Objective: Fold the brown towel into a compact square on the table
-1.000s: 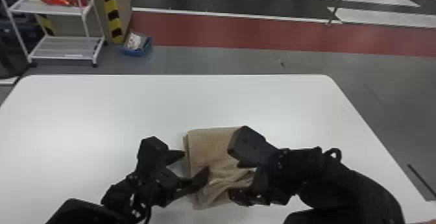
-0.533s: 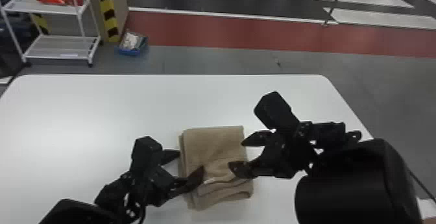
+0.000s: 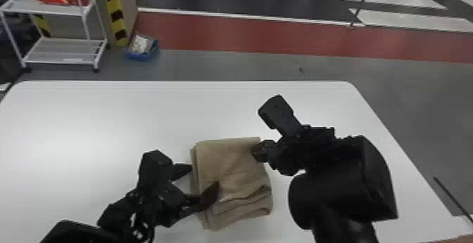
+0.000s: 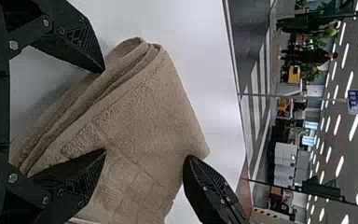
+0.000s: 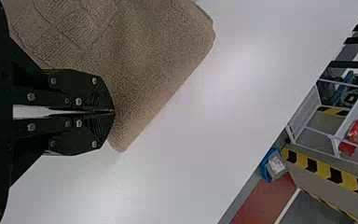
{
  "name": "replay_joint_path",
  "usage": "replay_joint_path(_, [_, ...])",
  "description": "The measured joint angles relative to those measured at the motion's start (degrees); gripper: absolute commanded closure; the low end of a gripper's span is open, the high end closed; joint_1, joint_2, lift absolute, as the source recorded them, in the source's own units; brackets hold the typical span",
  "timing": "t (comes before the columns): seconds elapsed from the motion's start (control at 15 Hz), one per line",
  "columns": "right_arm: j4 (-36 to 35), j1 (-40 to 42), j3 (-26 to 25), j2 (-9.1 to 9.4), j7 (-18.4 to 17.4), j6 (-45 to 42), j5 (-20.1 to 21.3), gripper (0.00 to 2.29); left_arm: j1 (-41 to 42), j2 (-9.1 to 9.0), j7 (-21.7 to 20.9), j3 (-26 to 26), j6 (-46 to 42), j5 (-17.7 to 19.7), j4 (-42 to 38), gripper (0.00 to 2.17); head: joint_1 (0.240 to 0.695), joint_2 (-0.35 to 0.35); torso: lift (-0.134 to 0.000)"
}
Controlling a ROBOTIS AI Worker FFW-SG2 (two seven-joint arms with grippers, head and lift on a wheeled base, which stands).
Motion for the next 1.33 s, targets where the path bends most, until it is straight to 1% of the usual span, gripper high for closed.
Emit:
replay_joint_path(0.13, [2.2, -0.8, 0.3, 0.22, -1.3, -0.1, 0.7, 1.96, 0.4, 0.01, 0.0, -0.1, 0.1, -0.1, -0.5, 0.33, 0.695, -0.17, -0.125])
replay_joint_path(0.33, [4.3, -1.2, 0.9, 0.26, -5.3, -0.1, 1.9, 1.95, 0.8, 0.02, -0.2, -0.1, 0.2, -0.2, -0.9, 0.33, 0.695, -0.178, -0.125])
replay_joint_path(0.47, [5.3, -1.6, 0.9, 0.26, -6.6, 0.0, 2.3, 1.95, 1.2, 0.02, -0.3, -0.1, 0.2, -0.3, -1.5, 0.33, 0.695, -0.189, -0.125])
replay_joint_path(0.6, [4.8, -1.5, 0.9, 0.26, -6.6, 0.2, 1.4, 1.95, 1.3, 0.07, -0.3, 0.0, 0.2, -0.3, -1.7, 0.33, 0.695, -0.187, -0.125])
replay_joint_path(0.67, [3.4, -1.3, 0.9, 0.26, -6.4, 0.5, 0.5, 1.95, 1.4, 0.09, -0.4, 0.0, 0.2, -0.3, -1.9, 0.33, 0.695, -0.18, -0.125])
replay_joint_path(0.87, [-2.1, -0.5, 1.7, 0.26, -3.7, 2.9, -0.7, 1.95, 1.5, 0.1, -0.4, 0.0, 0.3, -0.3, -2.2, 0.33, 0.695, -0.164, -0.125])
replay_joint_path(1.0, [-4.2, 0.0, 2.0, 0.26, -3.3, 4.0, -1.3, 1.95, 1.5, 0.05, -0.4, 0.0, 0.3, -0.4, -2.2, 0.33, 0.695, -0.159, -0.125])
replay_joint_path(1.13, [-3.9, 0.1, 2.5, 0.26, -5.8, 4.0, -2.1, 1.95, 1.4, 0.02, -0.4, -0.2, 0.3, -0.6, -2.2, 0.33, 0.695, -0.158, -0.125])
replay_joint_path(1.27, [0.4, -0.9, 2.9, 0.26, -9.5, 2.9, -2.2, 1.95, 1.4, -0.03, -0.5, -0.4, 0.3, -0.9, -2.2, 0.33, 0.695, -0.163, -0.125])
replay_joint_path(1.33, [2.6, -1.6, 2.8, 0.26, -10.5, 2.3, -2.2, 1.95, 1.4, -0.07, -0.5, -0.5, 0.3, -0.9, -2.2, 0.33, 0.695, -0.168, -0.125])
